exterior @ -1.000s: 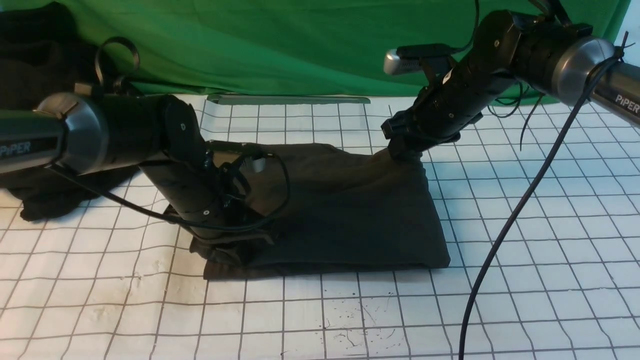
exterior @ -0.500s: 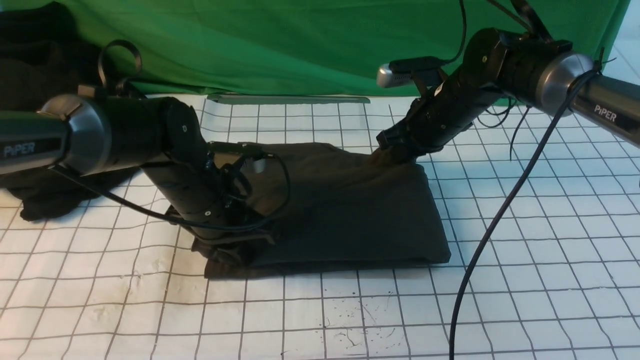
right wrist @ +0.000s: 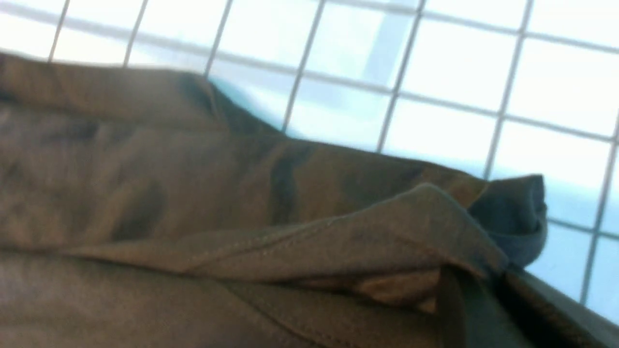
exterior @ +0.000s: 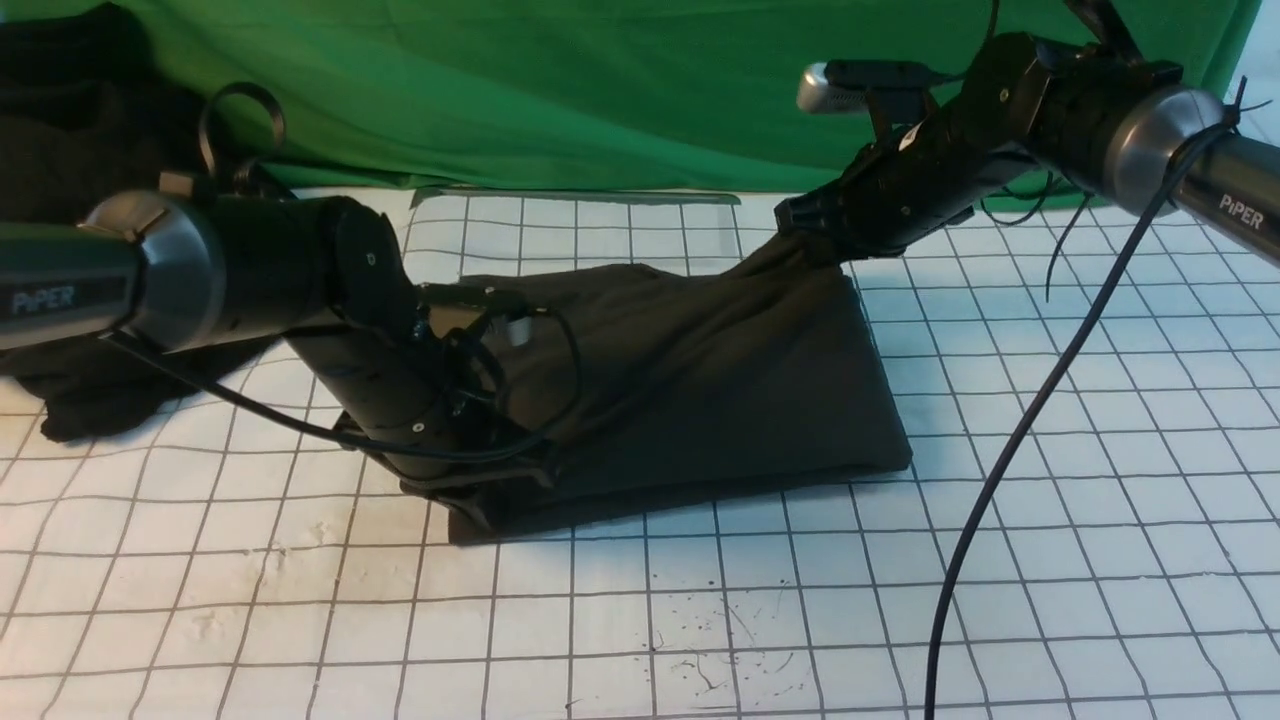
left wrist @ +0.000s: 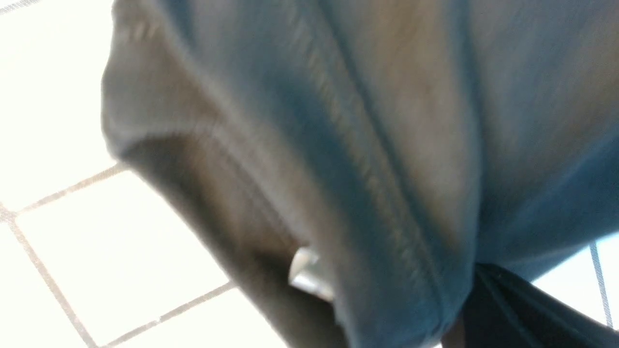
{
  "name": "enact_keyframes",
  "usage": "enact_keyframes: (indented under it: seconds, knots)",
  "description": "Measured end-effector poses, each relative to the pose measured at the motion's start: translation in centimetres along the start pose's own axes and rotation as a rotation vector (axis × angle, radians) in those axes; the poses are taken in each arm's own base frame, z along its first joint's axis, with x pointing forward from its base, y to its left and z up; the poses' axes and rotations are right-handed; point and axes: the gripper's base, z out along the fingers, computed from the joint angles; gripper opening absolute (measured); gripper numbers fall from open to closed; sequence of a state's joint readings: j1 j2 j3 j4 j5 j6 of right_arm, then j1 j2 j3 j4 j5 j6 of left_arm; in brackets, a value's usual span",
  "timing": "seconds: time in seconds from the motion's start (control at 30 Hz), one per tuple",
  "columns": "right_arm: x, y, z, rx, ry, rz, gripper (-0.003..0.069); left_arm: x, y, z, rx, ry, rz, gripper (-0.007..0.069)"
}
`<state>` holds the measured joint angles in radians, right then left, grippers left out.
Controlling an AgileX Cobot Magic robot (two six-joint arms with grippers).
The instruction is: Fold a long-sleeved shirt over a white checkered tablecloth.
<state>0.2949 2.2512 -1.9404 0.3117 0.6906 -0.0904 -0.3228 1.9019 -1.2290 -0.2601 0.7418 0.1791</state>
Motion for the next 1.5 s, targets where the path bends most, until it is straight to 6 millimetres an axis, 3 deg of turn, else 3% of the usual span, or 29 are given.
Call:
enact_keyframes:
  seconds: [0.13,0.27,0.37,0.4,0.5,0.53,0.57,0.67,0.87,1.07,1.17,1.3,1.5]
  knots:
    - [0.0,0.0,0.0,0.0,0.001,0.007,0.0134,0.0,0.0,0.0,-0.001,0.0,0.001,0.0]
    - [0.2,0.1,-0.7,-0.008,0.095,-0.017,0.0374,0.1,0.0,-0.1,-0.006,0.008,-0.003,0.0]
    - [0.1,0.1,-2.1,-0.011,0.206,-0.054,0.044,-0.3,0.0,-1.1,-0.019,-0.006,-0.03,0.0]
    - [0.1,0.0,-2.6,-0.01,0.246,-0.066,0.0425,-0.6,-0.1,-1.8,-0.023,-0.026,-0.039,0.0]
    - [0.3,0.1,-3.6,-0.008,0.329,-0.091,0.0276,-1.5,-0.4,-4.3,-0.026,-0.118,-0.056,0.0]
    - [0.3,0.1,-3.7,-0.008,0.335,-0.095,0.0262,-1.5,-0.4,-4.3,-0.027,-0.12,-0.058,0.0]
    - [0.5,0.1,-3.8,-0.008,0.353,-0.104,0.0128,-1.8,-0.5,-5.5,-0.026,-0.167,-0.062,0.0]
    - [1.1,0.0,-3.6,-0.009,0.382,-0.107,0.0033,-1.8,-0.7,-6.3,-0.026,-0.192,-0.058,0.0]
    - [2.4,-0.3,-2.4,-0.017,0.417,-0.099,0.0009,-2.2,-0.6,-5.6,-0.023,-0.212,-0.07,0.0]
    - [5.5,-0.9,-0.5,0.005,0.514,-0.095,0.0006,-2.2,0.9,-0.7,-0.036,-0.109,-0.127,0.0]
    - [6.5,-1.6,-0.1,0.039,0.549,-0.096,0.0006,-2.0,1.4,0.1,-0.036,-0.077,-0.15,0.0]
    - [6.3,-2.7,-1.3,0.061,0.553,-0.084,0.0006,-1.9,1.6,-1.0,-0.039,-0.078,-0.154,0.0]
    - [3.3,-3.8,-7.8,0.092,0.417,-0.061,0.0006,-1.6,1.8,-6.8,-0.072,-0.199,-0.14,0.0]
